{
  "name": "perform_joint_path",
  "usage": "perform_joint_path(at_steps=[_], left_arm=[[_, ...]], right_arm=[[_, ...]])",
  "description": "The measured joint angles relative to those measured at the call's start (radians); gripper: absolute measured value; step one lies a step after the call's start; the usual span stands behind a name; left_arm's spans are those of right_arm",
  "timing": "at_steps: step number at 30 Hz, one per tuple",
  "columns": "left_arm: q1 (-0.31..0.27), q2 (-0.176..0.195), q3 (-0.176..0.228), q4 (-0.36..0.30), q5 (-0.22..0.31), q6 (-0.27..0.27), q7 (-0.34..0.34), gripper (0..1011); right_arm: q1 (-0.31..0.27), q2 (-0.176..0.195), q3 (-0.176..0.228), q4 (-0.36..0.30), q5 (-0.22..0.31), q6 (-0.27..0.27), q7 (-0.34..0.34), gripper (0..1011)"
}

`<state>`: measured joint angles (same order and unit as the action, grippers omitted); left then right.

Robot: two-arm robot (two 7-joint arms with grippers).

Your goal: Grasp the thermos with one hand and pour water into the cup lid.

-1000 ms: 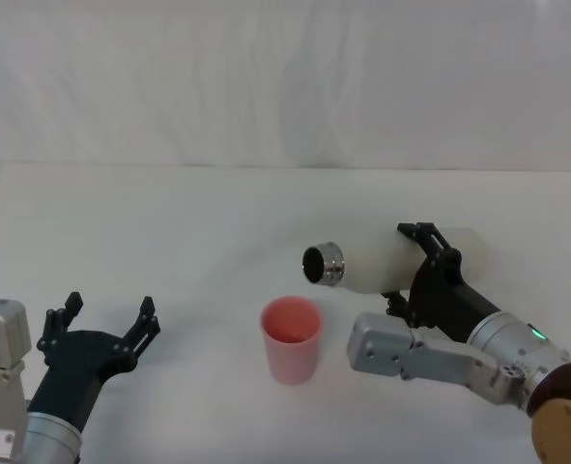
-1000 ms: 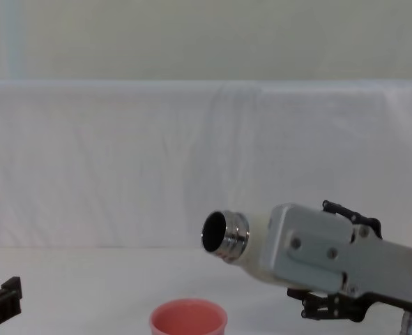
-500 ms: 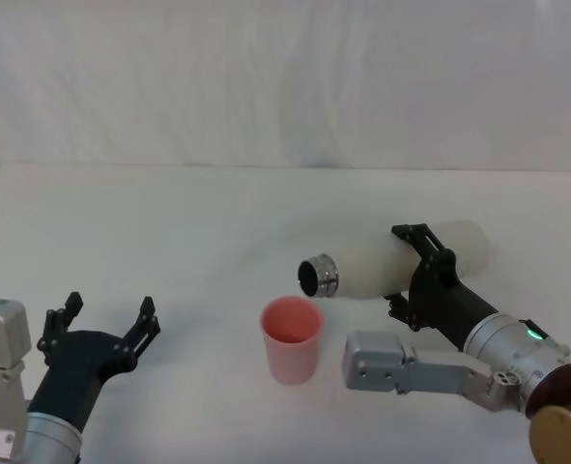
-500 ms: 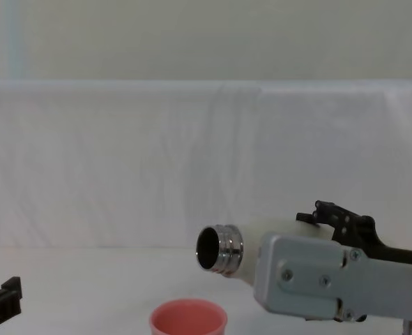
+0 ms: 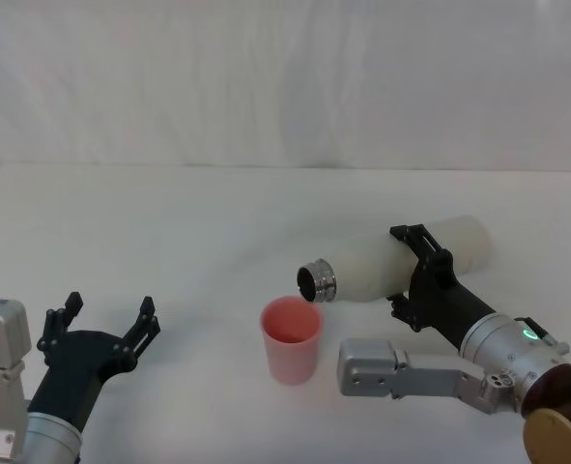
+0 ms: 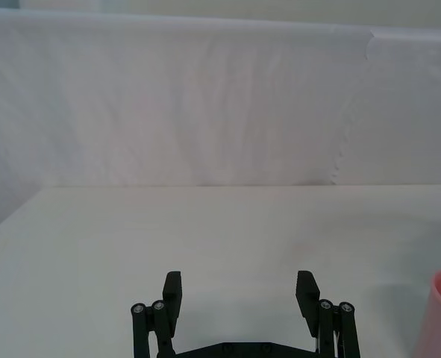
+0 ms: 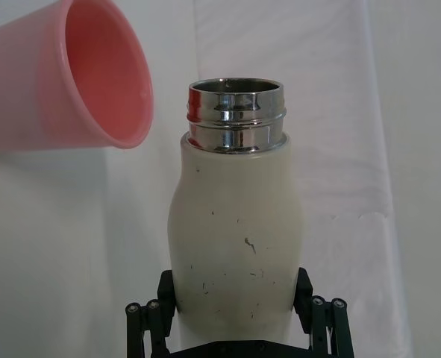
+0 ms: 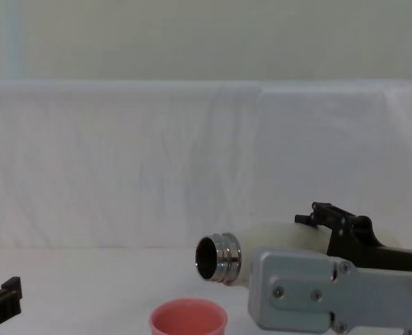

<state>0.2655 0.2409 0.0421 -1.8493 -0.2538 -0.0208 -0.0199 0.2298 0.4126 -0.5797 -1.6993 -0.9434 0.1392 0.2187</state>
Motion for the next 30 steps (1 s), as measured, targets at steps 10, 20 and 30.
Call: perform_joint_path(at_steps=[10,20,30], left_arm=[[0.0,0.0,0.0,0.0,0.0,0.0,0.0,1001],[0.0,0.0,0.0,0.0,0.0,0.0,0.0,1001],[0.0,0.0,0.0,0.0,0.0,0.0,0.0,1001]], right_arm=[[0.004,0.003,-0.01,0.0,-0.028,0.013,0.009,957],[0.012,0.004,-0.02,0.005,-0.05,0.017,0.011,957],[0.023,0.003,-0.033,0.011,-0.076,0.022,0.012,957]])
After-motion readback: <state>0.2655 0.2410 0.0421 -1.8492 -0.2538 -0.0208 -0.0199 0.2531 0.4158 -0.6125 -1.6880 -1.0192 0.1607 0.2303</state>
